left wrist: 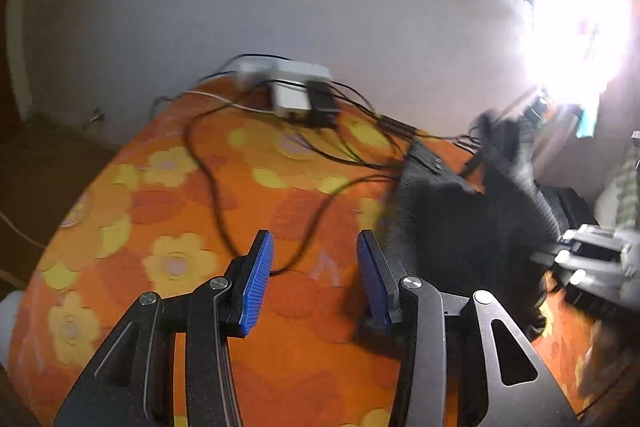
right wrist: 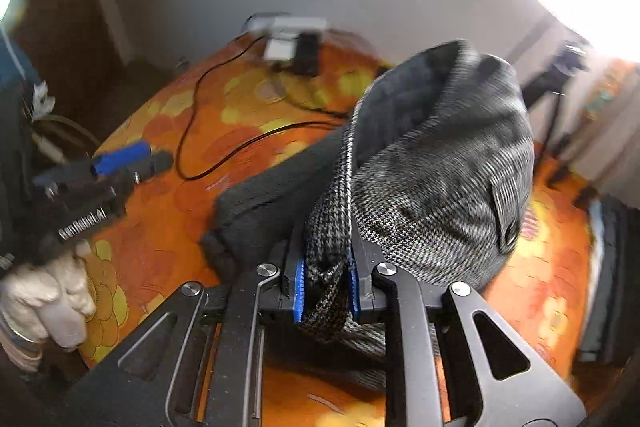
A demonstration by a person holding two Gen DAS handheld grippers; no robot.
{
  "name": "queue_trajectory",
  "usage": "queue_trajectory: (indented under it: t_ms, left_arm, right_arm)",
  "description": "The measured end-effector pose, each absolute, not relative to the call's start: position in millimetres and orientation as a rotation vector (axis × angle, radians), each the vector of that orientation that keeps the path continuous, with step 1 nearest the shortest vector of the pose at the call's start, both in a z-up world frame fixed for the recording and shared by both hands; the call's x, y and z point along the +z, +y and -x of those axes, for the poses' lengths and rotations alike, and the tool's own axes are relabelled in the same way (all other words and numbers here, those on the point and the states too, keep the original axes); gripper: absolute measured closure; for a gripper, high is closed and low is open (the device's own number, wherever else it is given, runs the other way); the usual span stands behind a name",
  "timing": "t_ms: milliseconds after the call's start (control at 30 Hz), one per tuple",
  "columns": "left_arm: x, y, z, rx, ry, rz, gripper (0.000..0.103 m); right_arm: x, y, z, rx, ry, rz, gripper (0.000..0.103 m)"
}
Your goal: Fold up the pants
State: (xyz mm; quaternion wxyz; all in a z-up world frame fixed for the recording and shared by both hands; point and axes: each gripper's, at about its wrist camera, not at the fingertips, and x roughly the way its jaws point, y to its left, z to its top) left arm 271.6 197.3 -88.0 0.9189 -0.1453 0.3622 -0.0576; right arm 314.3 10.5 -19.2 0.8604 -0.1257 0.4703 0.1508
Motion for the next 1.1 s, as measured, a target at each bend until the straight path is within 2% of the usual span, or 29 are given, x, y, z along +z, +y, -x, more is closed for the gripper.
queue_trajectory:
  t_ms: [133,200,267,333,567,733,800,900,933,967,1100]
  left_arm:
    - [-92,206,-274,-0.099,0.752,0.306,0.061]
    - [-93,203,-277,-0.104,0.754,0.303,0.061]
    - [-93,201,-278,-0.113,0.754,0.295,0.061]
    - [-92,197,-279,-0.127,0.755,0.292,0.061]
    - [-80,160,-273,-0.295,0.766,0.329,0.061]
    - [-67,109,-265,-0.389,0.764,0.211,0.061]
    - [-72,92,-265,-0.391,0.788,0.170,0.055]
    - [-86,81,-270,-0.366,0.828,0.151,0.054]
    - [-92,79,-272,-0.369,0.836,0.156,0.055]
    - [-97,78,-273,-0.372,0.840,0.157,0.068]
    - [-98,77,-274,-0.354,0.815,0.162,0.077]
  right_arm:
    - [-45,42,-316,0.394,1.022,0.296,0.086]
    - [-48,47,-317,0.410,1.021,0.291,0.080]
    - [-41,41,-315,0.457,1.008,0.229,0.057]
    - [-24,25,-311,0.491,0.970,0.159,0.047]
    - [14,-67,-284,0.414,0.895,-0.033,0.047]
    - [-14,-133,-277,0.283,0.978,-0.110,0.047]
    - [-28,-150,-280,0.264,1.019,-0.171,0.047]
    - [-40,-161,-283,0.273,1.053,-0.247,0.047]
    - [-42,-160,-285,0.272,1.056,-0.252,0.047]
    - [-42,-157,-286,0.275,1.057,-0.250,0.047]
    - [-41,-151,-289,0.295,1.055,-0.242,0.047]
